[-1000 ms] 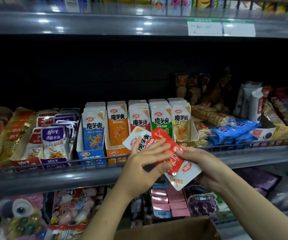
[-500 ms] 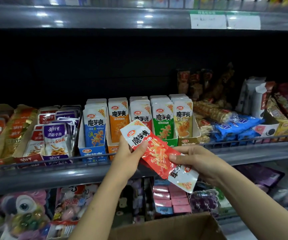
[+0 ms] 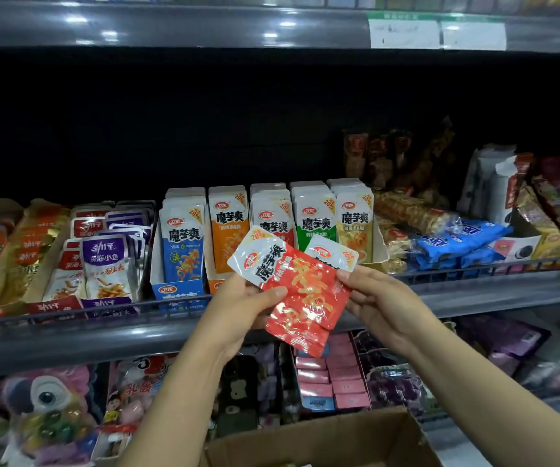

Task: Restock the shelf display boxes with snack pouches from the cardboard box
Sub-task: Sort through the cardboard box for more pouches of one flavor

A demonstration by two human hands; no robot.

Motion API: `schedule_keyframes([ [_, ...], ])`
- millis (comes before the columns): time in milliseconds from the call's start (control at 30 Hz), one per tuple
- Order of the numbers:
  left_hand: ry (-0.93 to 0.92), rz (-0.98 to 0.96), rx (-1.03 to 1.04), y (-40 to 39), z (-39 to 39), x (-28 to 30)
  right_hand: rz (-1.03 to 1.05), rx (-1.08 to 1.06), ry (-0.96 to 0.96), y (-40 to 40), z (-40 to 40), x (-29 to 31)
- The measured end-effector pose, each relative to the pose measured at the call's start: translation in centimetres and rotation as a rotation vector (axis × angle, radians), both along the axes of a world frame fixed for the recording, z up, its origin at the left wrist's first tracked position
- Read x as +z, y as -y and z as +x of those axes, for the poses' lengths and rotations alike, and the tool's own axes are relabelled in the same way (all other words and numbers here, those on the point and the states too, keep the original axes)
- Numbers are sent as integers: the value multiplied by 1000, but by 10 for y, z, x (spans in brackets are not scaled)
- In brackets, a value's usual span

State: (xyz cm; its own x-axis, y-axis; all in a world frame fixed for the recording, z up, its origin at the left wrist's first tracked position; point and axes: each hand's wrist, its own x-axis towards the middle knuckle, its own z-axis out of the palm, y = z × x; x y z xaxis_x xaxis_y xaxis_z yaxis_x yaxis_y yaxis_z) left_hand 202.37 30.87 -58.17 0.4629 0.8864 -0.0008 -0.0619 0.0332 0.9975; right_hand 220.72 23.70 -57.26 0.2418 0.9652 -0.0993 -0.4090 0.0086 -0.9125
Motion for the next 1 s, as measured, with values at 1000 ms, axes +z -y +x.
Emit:
schedule_keyframes([
  [1000,-971,952,228,-19,-2,-33,180,-306,1032,-106,-23,68],
])
